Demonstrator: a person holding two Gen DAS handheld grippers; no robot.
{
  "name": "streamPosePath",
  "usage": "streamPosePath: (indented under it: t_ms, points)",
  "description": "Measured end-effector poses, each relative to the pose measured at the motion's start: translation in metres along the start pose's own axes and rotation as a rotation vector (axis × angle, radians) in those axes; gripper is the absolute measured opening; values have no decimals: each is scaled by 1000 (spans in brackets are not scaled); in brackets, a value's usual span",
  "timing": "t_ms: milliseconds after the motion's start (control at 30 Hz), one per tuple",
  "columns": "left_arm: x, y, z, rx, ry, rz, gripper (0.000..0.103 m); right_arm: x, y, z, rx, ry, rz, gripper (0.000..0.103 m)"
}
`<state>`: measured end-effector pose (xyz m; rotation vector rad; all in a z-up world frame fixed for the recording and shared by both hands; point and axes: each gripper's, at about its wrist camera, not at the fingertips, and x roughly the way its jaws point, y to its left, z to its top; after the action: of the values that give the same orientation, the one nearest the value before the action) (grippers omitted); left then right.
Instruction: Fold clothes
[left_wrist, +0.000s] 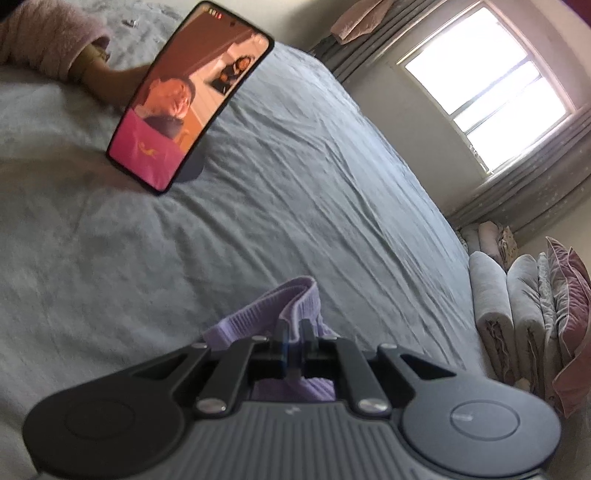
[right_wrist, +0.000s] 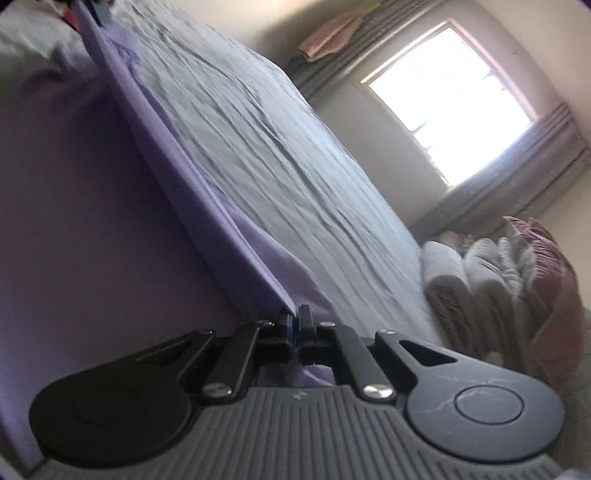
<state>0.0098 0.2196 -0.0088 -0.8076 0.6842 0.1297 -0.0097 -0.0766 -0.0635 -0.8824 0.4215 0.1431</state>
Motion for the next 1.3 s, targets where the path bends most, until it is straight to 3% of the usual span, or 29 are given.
streamPosePath:
  t_ms: [233,467,667,867,1000,1033,1100,1133,1233,1300]
  points:
    - [0,-2,-5,49,4,12,5,2,6,-24,-170,-9,-75,2]
    - [4,8,2,111,18,-32,5,-36,6,-20,-329,-98,-175,2]
    - [9,24,5,178,24,-32,5,-57,28,-39,-493,-128,-132,0]
    - [11,27,0,228,38,27,7,-58,48,-56,-531,-129,13,0]
    - [6,11,-9,303,11,102,17,-52,24,-43,-380,-92,52,0]
    - [4,6,-11,322,2,119,26,-49,14,-40,-327,-77,66,0]
    - [-3,-5,-14,355,-20,143,56,-41,-8,-35,-212,-43,93,5]
    - [-7,-10,-15,371,-30,149,58,-36,-19,-32,-162,-27,103,7]
    - [-14,-27,-21,436,-42,129,65,-19,-49,-32,-16,24,130,30]
    - [-16,-38,-27,474,-44,103,67,-11,-59,-33,69,57,132,33]
